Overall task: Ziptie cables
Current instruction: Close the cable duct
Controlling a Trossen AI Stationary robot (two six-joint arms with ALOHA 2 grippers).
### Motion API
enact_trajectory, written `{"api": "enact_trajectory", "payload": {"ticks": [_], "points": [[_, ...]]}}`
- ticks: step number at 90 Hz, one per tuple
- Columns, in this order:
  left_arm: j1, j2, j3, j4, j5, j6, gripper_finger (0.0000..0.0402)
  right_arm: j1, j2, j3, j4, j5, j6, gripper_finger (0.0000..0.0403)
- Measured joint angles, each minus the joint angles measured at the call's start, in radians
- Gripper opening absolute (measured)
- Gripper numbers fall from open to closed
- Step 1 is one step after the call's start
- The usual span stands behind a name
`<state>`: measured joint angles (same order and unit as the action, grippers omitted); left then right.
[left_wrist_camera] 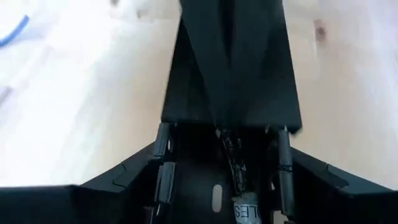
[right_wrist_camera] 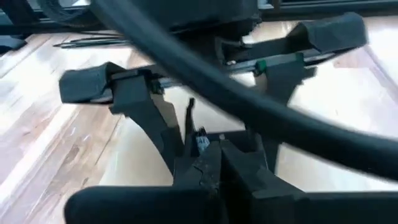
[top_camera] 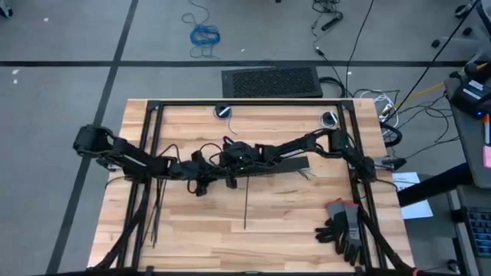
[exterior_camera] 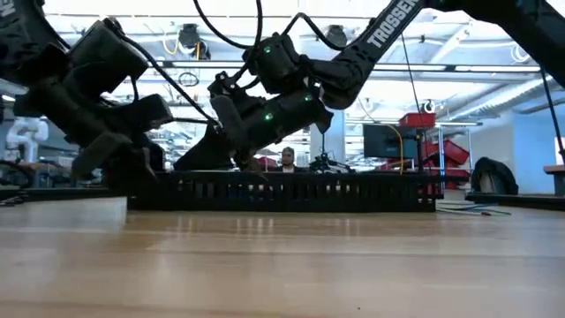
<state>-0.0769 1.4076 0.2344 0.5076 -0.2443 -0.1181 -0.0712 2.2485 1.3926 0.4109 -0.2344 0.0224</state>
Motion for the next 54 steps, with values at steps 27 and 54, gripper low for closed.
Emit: {"api": "enact_trajectory", "payload": {"ticks": [27, 54], "points": [[0.0, 0.009, 0.004, 0.023, -0.009, -0.006, 0.0263, 0.022, -0.047, 0.0, 0.039, -0.002, 0.056, 0.0], [0.025, 0.059, 0.024, 0.04, 0.123, -0.026, 0.0293, 0.074, -0.18, 0.001, -0.137, 0.2, -0.043, 0.0]]}}
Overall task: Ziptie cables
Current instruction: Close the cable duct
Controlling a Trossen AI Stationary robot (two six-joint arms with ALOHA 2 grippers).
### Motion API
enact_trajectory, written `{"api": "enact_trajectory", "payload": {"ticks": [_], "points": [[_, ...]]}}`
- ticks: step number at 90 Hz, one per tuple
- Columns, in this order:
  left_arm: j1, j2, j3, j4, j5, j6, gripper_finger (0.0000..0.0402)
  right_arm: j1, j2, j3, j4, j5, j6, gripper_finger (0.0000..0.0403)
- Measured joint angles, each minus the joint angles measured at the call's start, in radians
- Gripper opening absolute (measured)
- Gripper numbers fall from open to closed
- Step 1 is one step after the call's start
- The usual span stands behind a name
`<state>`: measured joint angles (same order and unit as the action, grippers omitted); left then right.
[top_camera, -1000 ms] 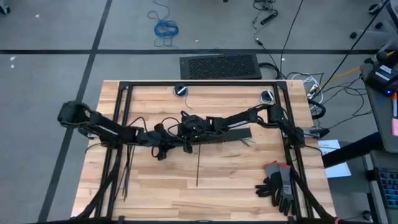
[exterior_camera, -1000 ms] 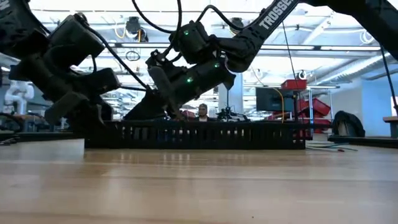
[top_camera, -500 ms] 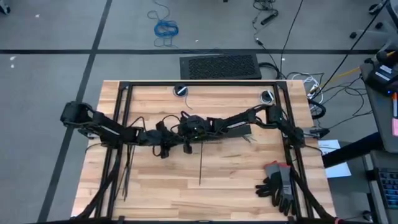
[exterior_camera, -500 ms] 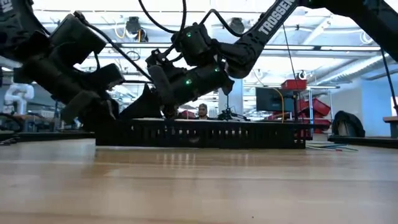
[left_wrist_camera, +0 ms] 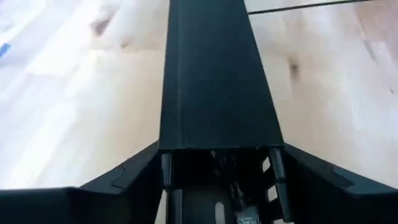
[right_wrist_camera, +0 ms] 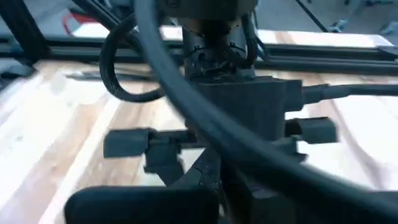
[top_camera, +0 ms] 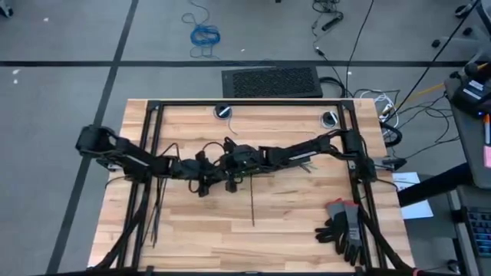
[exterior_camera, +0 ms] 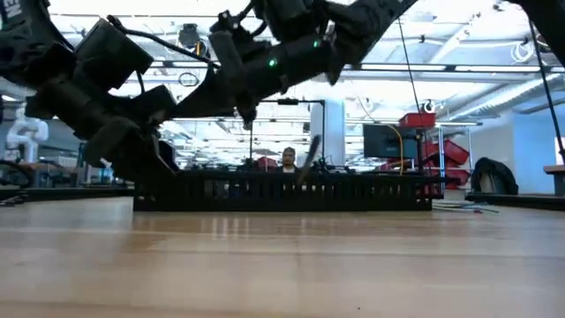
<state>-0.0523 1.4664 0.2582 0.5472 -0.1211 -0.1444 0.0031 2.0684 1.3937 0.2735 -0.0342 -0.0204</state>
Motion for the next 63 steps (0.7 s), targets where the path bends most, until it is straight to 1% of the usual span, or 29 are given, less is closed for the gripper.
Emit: {"api": "enact_trajectory", "payload": {"ticks": [8, 16, 22, 28, 33, 38, 49, 63], "points": [[0.015, 0.025, 0.02, -0.009, 0.007, 0.002, 0.031, 0.006, -0.011, 0.0, -0.042, 0.016, -0.001, 0.0], [0.014, 0.021, 0.032, -0.027, 0.004, 0.0, 0.0314, 0.017, -0.012, 0.0, -0.063, 0.03, -0.008, 0.0], [0.008, -0.016, 0.035, -0.062, -0.013, -0.003, 0.0314, 0.029, -0.011, 0.001, -0.066, 0.075, -0.018, 0.0], [-0.005, -0.066, 0.04, -0.126, -0.062, -0.012, 0.0314, 0.042, -0.011, -0.006, -0.049, 0.15, -0.033, 0.0], [-0.017, -0.108, 0.036, -0.204, -0.106, -0.034, 0.0315, 0.049, -0.011, -0.024, -0.017, 0.183, -0.049, 0.0], [-0.034, -0.143, 0.024, -0.24, -0.127, -0.05, 0.0315, 0.049, -0.012, -0.039, 0.023, 0.18, -0.05, 0.0], [-0.085, -0.2, -0.005, -0.246, -0.169, -0.099, 0.0315, 0.047, -0.016, -0.06, 0.106, 0.164, -0.047, 0.0], [-0.157, -0.225, -0.036, -0.235, -0.302, -0.131, 0.0315, 0.049, -0.015, -0.096, 0.121, 0.158, -0.018, 0.0]]}}
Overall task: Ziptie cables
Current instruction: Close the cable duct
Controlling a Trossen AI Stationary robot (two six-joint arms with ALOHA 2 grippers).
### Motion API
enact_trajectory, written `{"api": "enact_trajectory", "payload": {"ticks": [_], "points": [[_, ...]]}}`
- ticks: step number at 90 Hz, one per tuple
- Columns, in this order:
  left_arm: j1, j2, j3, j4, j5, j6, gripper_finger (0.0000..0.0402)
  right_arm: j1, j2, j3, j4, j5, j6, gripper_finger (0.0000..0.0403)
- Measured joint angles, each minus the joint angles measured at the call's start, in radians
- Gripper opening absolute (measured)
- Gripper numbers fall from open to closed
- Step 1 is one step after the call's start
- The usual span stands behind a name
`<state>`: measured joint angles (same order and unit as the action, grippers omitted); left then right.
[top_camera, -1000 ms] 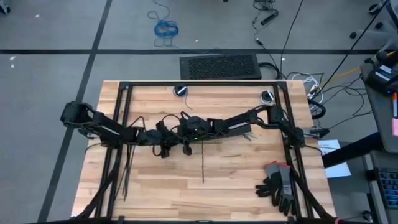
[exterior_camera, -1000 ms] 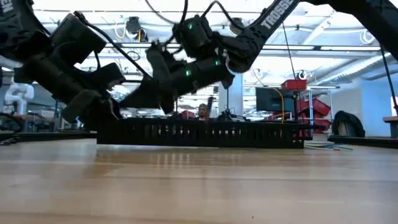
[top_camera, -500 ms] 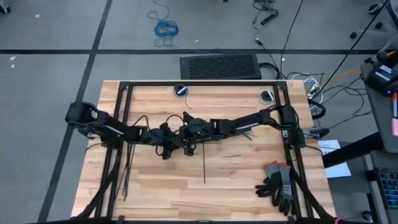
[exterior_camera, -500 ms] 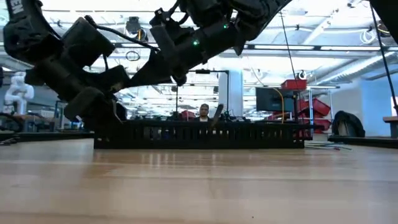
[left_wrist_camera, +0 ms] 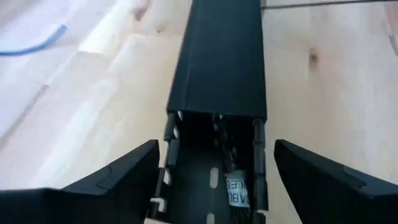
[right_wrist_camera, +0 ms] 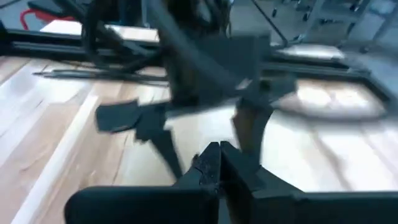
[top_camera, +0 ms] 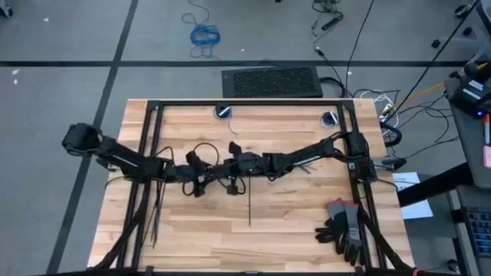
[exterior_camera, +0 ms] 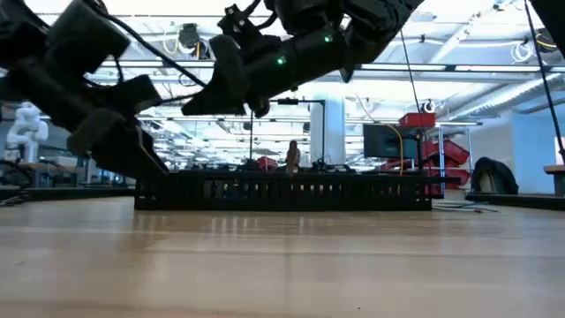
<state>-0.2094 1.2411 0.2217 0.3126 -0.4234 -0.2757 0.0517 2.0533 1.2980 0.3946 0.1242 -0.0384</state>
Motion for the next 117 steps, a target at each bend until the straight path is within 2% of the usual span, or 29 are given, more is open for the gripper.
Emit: {"api": "enact_trajectory", "payload": {"ticks": [10, 24, 43, 61, 90, 117], "points": [[-0.032, 0.0, -0.045, 0.065, -0.062, -0.02, 0.0315, -0.004, 0.0, -0.02, 0.018, 0.0, 0.014, 0.0], [-0.041, 0.0, -0.121, 0.193, -0.094, -0.034, 0.0315, -0.005, 0.0, -0.034, 0.059, 0.0, 0.01, 0.0], [-0.042, 0.001, -0.179, 0.278, -0.1, -0.03, 0.0315, -0.005, 0.0, -0.035, 0.114, -0.051, 0.007, 0.0], [-0.042, 0.026, -0.197, 0.313, -0.092, -0.022, 0.0315, -0.005, 0.001, -0.035, 0.142, -0.052, 0.008, 0.0], [-0.041, 0.17, -0.196, 0.557, -0.096, 0.075, 0.0315, -0.003, 0.002, -0.035, 0.164, -0.052, 0.017, 0.0], [-0.007, 0.321, -0.174, 0.65, -0.089, 0.099, 0.0315, -0.004, 0.002, -0.035, 0.17, -0.052, 0.021, 0.0]]}}
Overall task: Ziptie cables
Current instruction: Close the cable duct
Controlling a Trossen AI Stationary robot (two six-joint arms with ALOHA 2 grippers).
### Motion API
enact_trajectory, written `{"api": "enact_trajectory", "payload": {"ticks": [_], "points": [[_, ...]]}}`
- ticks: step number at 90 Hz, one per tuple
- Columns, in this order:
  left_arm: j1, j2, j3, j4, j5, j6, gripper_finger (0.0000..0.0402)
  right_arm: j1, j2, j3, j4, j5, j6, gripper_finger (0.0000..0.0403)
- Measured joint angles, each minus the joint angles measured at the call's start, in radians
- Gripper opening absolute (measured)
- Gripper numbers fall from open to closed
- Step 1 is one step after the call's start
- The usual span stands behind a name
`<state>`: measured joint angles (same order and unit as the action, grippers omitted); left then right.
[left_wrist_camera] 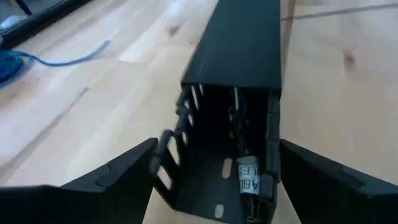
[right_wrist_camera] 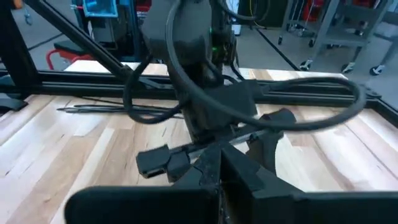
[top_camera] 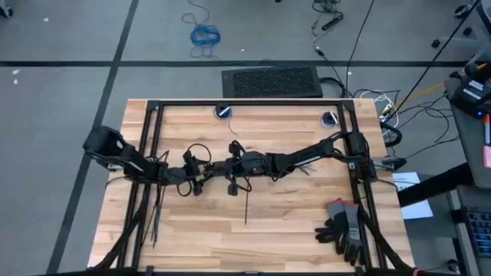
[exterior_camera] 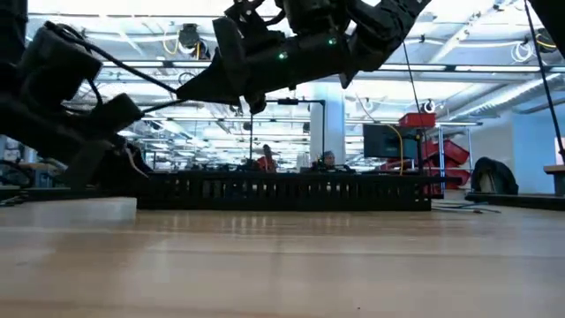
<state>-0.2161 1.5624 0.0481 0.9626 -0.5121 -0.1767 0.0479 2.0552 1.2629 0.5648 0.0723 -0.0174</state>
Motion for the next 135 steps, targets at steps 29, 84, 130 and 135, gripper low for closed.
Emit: {"api": "enact_trajectory", "payload": {"ticks": [29, 84, 130, 135], "points": [[0.025, 0.157, 0.022, 0.165, 0.01, 0.026, 0.03, -0.031, 0.0, -0.001, -0.165, 0.003, 0.085, 0.0], [0.047, 0.253, 0.053, 0.244, 0.013, 0.026, 0.0298, -0.14, 0.017, 0.0, -0.265, -0.078, 0.044, 0.0], [0.047, 0.258, 0.082, 0.265, 0.038, 0.036, 0.0298, -0.159, 0.093, 0.004, -0.212, -0.161, 0.085, 0.0], [0.049, 0.258, 0.094, 0.254, 0.042, 0.033, 0.0298, -0.159, 0.094, 0.004, -0.212, -0.16, 0.085, 0.0]]}}
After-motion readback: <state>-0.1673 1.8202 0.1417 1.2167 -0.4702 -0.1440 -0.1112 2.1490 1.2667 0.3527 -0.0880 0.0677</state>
